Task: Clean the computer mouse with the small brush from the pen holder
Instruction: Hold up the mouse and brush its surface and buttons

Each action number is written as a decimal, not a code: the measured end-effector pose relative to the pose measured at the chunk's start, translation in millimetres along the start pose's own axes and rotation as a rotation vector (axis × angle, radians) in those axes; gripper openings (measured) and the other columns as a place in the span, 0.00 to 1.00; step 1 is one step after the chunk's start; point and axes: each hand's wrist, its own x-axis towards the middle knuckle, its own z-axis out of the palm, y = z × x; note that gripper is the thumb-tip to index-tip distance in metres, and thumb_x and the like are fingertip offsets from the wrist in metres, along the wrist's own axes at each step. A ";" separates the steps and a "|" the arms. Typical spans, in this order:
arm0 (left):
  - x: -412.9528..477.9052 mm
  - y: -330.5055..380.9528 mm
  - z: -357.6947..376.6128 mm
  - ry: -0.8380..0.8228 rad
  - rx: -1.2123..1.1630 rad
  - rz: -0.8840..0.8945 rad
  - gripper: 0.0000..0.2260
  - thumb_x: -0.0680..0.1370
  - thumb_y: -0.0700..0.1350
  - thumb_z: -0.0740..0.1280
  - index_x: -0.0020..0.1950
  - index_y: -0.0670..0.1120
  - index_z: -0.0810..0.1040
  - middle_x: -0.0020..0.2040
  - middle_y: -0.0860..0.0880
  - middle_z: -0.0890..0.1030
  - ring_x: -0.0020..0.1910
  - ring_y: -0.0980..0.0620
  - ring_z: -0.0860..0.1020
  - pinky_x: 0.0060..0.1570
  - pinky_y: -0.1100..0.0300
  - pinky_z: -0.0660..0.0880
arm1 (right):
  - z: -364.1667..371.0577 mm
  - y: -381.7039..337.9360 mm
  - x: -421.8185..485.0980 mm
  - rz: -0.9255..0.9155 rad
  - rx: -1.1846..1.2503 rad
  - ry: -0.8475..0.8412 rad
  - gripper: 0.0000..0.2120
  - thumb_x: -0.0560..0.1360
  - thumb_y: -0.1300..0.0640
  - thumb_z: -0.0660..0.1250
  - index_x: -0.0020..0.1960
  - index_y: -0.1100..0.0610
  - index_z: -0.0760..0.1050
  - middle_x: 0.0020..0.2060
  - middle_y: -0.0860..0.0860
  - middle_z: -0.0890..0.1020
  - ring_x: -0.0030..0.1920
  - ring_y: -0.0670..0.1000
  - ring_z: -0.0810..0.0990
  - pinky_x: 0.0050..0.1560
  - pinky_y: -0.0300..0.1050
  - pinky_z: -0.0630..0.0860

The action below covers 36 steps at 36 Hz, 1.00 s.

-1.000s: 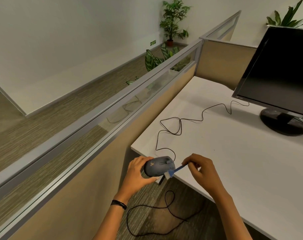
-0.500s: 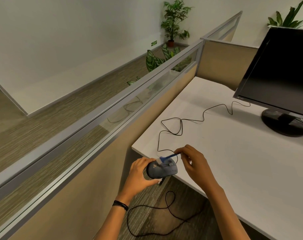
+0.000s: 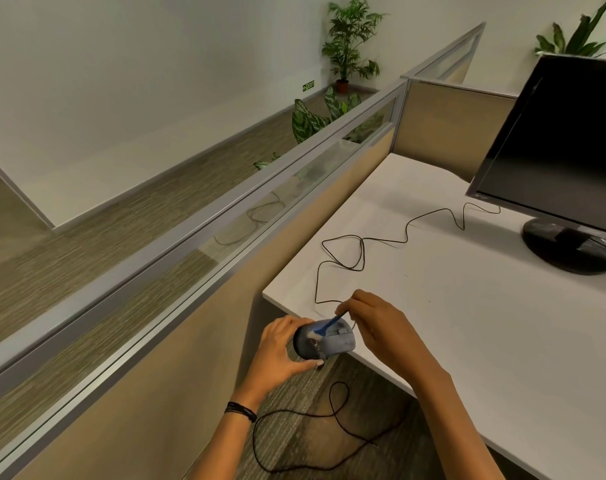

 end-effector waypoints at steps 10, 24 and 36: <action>0.0 -0.9 -0.4 -0.006 -0.004 -0.013 0.28 0.65 0.60 0.74 0.62 0.59 0.70 0.55 0.64 0.69 0.59 0.55 0.68 0.61 0.60 0.62 | -4.1 -12.6 4.1 -0.046 -0.132 -0.028 0.10 0.71 0.65 0.66 0.53 0.61 0.78 0.48 0.60 0.81 0.44 0.58 0.79 0.43 0.48 0.75; -0.2 -0.6 -0.3 0.004 -0.013 -0.025 0.29 0.65 0.57 0.76 0.61 0.63 0.67 0.56 0.68 0.67 0.61 0.56 0.66 0.61 0.61 0.62 | -0.2 -6.7 5.0 -0.026 -0.154 -0.025 0.16 0.73 0.69 0.61 0.58 0.58 0.75 0.52 0.56 0.79 0.51 0.56 0.76 0.49 0.49 0.72; 1.7 -2.2 -2.3 0.010 -0.011 -0.019 0.27 0.65 0.58 0.75 0.61 0.60 0.70 0.54 0.65 0.69 0.60 0.57 0.67 0.59 0.63 0.61 | 5.9 -6.9 7.6 -0.108 -0.180 -0.087 0.15 0.66 0.72 0.68 0.50 0.60 0.79 0.44 0.57 0.81 0.43 0.57 0.79 0.42 0.45 0.73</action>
